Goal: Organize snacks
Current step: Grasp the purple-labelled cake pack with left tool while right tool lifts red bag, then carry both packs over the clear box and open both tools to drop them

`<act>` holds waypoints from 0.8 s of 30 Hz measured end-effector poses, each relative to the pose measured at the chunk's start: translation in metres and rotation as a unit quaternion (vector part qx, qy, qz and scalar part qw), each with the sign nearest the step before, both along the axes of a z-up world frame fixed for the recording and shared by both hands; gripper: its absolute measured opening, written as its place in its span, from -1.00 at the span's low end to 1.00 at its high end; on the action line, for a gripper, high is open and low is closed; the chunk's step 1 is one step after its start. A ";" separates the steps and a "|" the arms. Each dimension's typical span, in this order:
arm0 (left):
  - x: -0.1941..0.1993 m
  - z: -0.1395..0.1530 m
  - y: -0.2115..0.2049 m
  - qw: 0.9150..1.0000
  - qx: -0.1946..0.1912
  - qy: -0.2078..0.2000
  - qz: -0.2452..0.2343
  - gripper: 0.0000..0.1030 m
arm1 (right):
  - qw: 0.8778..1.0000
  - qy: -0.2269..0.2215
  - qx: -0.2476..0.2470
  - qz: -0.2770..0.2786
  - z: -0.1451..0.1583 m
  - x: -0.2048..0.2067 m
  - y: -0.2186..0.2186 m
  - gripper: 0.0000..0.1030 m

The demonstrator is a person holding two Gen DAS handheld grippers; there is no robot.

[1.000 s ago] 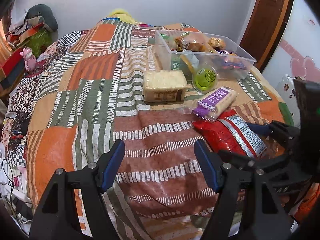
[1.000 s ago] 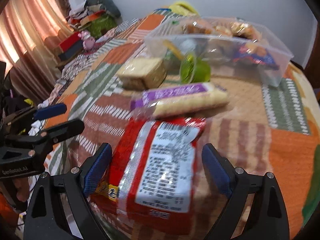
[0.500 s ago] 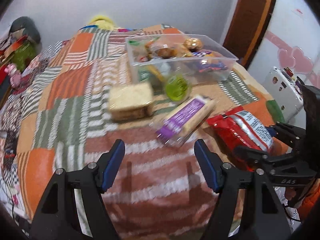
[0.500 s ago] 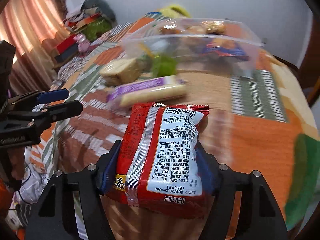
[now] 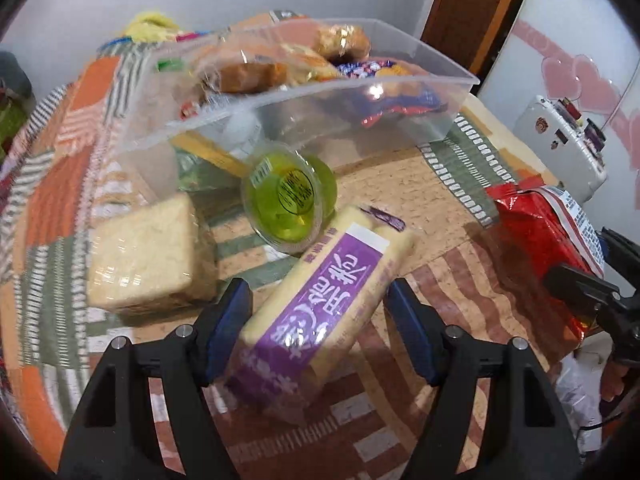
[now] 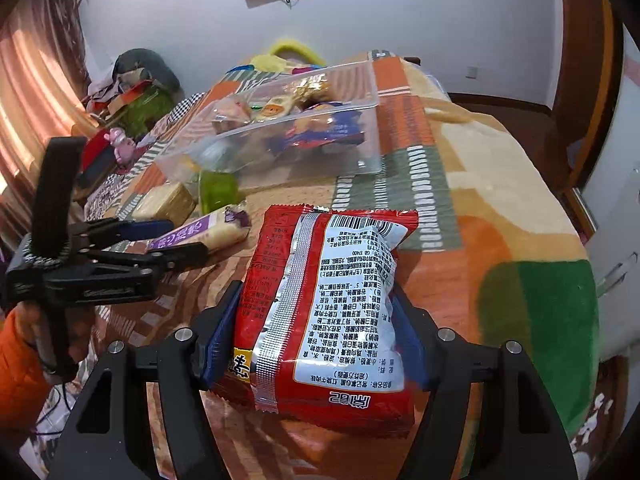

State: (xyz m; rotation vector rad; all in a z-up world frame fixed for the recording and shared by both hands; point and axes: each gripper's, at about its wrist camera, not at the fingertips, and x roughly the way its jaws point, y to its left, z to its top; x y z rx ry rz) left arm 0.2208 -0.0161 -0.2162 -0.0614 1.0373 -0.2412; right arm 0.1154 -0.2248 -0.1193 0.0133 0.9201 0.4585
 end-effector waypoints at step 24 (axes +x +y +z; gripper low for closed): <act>-0.044 0.075 0.000 0.993 -0.009 -0.110 0.028 -0.15 | 0.999 -0.052 0.006 0.000 0.033 0.016 -0.004 0.27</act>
